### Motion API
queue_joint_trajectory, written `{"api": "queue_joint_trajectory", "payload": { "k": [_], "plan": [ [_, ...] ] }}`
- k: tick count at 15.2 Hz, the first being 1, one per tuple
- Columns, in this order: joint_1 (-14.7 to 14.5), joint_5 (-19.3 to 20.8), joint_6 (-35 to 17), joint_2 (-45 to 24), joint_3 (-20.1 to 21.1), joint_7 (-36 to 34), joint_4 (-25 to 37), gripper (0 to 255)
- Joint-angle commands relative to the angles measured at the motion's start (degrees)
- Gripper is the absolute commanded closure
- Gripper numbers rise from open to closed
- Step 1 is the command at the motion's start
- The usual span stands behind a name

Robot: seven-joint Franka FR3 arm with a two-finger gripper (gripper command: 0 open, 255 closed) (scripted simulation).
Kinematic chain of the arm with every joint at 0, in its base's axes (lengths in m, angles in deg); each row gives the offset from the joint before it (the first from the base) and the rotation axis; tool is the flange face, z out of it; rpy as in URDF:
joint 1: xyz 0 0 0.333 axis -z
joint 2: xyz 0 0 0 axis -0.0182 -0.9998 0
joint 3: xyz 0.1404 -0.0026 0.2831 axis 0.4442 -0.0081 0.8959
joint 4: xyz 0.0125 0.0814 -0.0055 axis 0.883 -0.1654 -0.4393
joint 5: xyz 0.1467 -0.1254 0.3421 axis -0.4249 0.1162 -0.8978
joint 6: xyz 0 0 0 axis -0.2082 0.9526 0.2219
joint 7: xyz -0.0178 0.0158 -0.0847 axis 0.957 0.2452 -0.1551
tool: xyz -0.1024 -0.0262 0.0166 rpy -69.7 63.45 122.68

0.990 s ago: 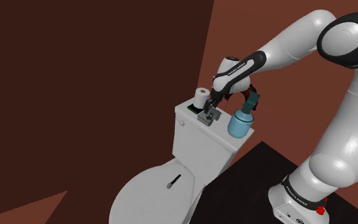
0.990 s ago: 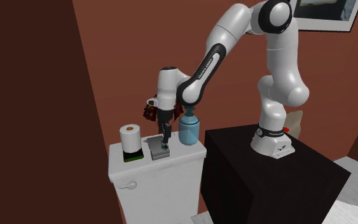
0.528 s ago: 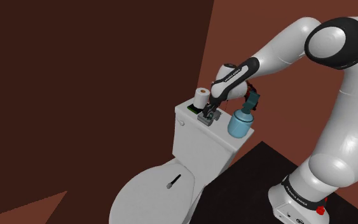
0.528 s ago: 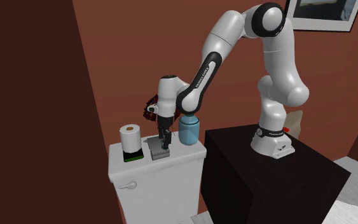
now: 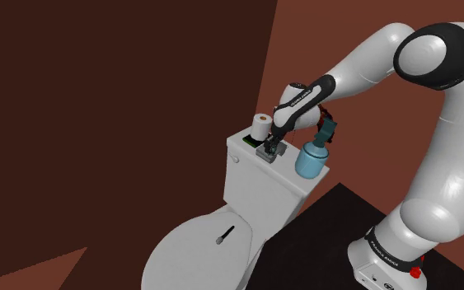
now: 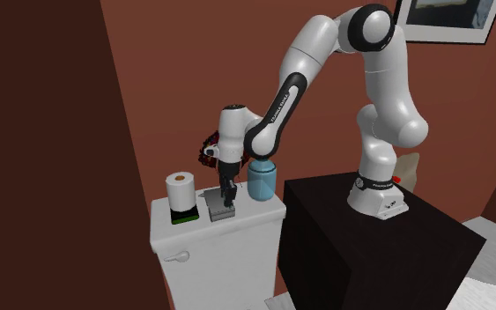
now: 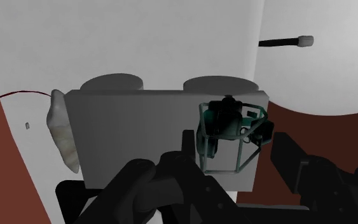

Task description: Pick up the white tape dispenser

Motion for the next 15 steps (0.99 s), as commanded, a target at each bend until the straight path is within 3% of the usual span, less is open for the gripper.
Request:
{"api": "queue_joint_trajectory", "payload": {
  "k": [1,15],
  "plan": [
    [-0.03,0.0,-0.06,-0.09,0.04,0.0,0.03,255],
    [-0.42,1.33,8.35,7.95,-0.66,-1.08,0.42,255]
  ]
}}
